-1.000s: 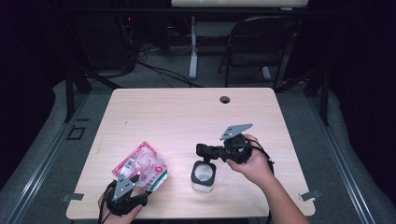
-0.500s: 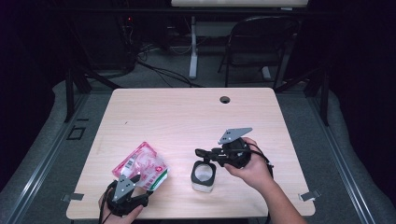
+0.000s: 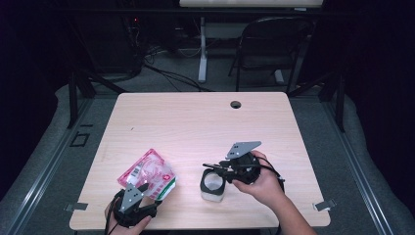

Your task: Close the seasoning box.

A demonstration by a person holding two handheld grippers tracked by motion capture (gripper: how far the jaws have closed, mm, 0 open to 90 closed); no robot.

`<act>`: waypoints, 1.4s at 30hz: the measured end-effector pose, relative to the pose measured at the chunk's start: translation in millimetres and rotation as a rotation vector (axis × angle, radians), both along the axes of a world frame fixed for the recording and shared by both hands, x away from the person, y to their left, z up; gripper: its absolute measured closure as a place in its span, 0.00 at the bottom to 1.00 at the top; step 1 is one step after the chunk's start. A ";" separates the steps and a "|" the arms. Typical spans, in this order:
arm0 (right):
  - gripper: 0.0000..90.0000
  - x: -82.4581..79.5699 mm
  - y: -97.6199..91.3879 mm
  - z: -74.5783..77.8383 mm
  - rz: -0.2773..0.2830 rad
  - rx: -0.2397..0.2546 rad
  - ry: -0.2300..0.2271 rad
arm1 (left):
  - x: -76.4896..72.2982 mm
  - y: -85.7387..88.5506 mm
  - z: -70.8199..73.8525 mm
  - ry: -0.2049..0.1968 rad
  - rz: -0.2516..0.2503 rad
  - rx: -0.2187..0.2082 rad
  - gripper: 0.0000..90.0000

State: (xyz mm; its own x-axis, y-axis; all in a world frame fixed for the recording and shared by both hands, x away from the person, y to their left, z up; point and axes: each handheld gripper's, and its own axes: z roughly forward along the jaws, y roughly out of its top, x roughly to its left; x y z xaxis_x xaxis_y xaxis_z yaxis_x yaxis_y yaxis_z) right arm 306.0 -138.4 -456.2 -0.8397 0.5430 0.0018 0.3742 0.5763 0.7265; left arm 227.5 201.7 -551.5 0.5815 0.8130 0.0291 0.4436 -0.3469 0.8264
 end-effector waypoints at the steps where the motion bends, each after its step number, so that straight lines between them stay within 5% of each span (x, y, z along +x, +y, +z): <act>1: 0.73 -1.3 0.7 -0.9 0.001 -0.001 0.000 | -0.1 -0.2 0.1 0.000 -0.002 0.001 0.38; 42: 0.55 -17.0 14.2 -20.9 0.033 -0.035 -0.026 | -2.1 -6.2 0.0 -0.012 -0.024 0.027 0.38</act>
